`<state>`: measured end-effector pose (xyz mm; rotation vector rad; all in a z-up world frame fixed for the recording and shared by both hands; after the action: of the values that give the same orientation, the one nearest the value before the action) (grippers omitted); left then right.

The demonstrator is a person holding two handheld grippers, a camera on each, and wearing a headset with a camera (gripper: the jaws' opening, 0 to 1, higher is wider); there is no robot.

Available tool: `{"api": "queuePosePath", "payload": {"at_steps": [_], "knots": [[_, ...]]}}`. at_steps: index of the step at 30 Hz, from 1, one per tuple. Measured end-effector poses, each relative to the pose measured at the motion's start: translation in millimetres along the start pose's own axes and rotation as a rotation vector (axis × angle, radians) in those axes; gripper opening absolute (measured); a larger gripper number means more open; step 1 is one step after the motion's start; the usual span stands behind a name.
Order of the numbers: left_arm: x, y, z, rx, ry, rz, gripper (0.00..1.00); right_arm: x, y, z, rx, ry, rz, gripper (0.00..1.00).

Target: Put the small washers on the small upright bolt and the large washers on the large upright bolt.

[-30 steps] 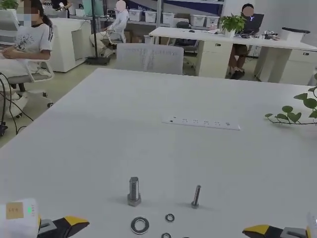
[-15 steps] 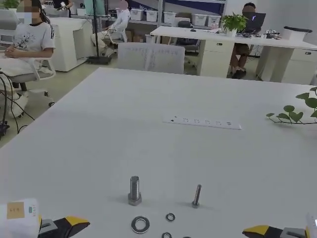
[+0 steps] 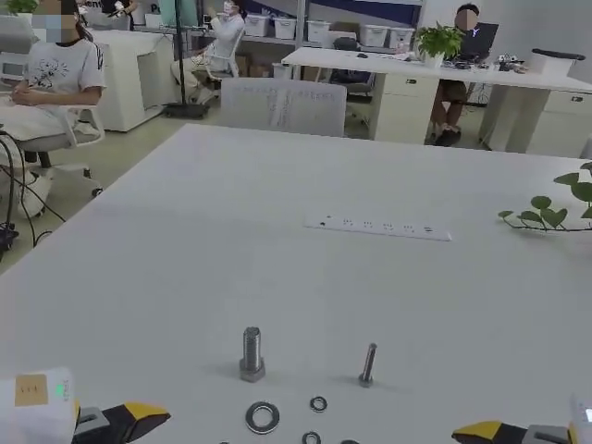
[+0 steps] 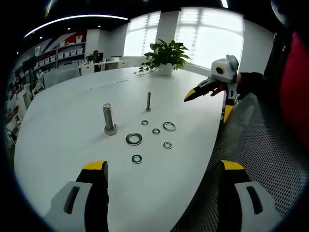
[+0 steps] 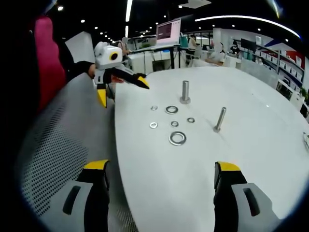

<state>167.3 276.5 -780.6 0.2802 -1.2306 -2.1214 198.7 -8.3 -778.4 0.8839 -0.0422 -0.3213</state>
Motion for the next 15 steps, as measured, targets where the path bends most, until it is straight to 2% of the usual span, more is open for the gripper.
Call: {"api": "queuePosePath", "payload": {"at_steps": [6, 15], "knots": [[-0.5, 0.0, -0.5, 0.002, -0.004, -0.001, 0.95, -2.3, 6.0, 2.9, -0.036, 0.006, 0.007, 0.84], [-0.1, 0.1, -0.5, 0.001, -0.006, -0.005, 0.95, -0.7, 19.4, 4.7, -0.055, 0.006, 0.033, 0.76]]}}
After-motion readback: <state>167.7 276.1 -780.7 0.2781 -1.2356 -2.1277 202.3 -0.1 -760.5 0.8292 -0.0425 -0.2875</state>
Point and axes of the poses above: the centre of the closed fingertips' face, and the gripper's own axes: z roughly backward along the fingers, x roughly to its right, y roughly out of its top, the point moved 7 cm from there along z, roughly backward along the fingers, and after that the axes turned 2 degrees about y, right-handed, at the moved point
